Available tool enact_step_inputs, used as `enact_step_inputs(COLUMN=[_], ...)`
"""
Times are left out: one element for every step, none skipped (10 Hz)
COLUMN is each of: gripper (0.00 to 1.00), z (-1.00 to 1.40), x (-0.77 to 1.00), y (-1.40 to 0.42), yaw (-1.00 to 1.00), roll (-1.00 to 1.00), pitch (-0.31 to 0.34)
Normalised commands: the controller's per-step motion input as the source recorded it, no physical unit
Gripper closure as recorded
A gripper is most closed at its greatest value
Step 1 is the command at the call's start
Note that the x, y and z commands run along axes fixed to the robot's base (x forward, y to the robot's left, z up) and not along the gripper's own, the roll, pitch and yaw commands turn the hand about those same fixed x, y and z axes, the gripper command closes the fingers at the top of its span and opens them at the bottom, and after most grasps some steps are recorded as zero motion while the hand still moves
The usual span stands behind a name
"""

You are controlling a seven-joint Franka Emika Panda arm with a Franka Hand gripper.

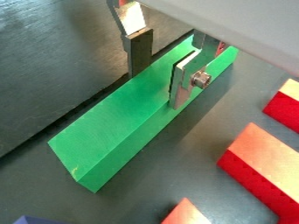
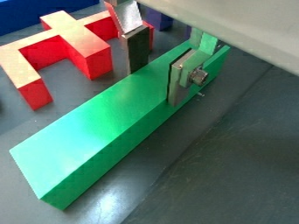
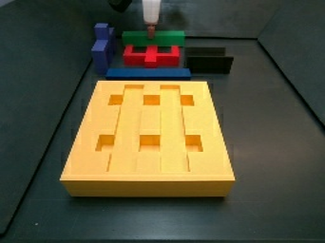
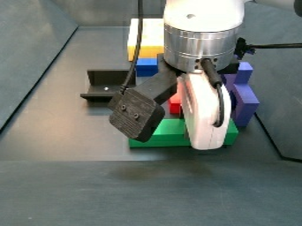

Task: Pick up the green object. Move up. Move to above the board. Insert the green object.
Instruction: Pick up the green object, then move up, then move to above the board.

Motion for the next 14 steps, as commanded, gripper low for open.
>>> enact_step_inputs(gripper=[1.0, 1.0, 1.0, 1.0, 1.0, 1.0, 1.0, 1.0, 1.0, 1.0, 1.0, 1.0, 1.0, 1.0], z=[0.0, 0.0, 0.83, 0.84, 0.61, 0.32, 0.17, 1.4, 1.4, 1.4, 1.4, 1.4, 1.4, 0.88], x=[0.0, 0.0, 0.0, 0.04, -0.01, 0.01, 0.03, 0.0, -0.02, -0.04, -0.01, 0.01, 0.0, 0.01], y=[0.0, 0.0, 0.0, 0.05, 0.03, 0.02, 0.01, 0.0, -0.01, -0.01, -0.01, 0.0, 0.0, 0.0], yaw=[0.0, 0.0, 0.0, -0.05, -0.04, -0.02, -0.01, 0.0, 0.0, 0.01, 0.01, 0.0, 0.0, 0.01], roll=[0.0, 0.0, 0.0, 0.01, 0.0, 0.02, 0.02, 0.0, -0.01, 0.03, 0.04, 0.01, -0.01, 0.01], pitch=[0.0, 0.0, 0.0, -0.013, 0.043, 0.046, 0.048, 0.0, 0.032, 0.043, 0.028, 0.046, 0.073, 0.078])
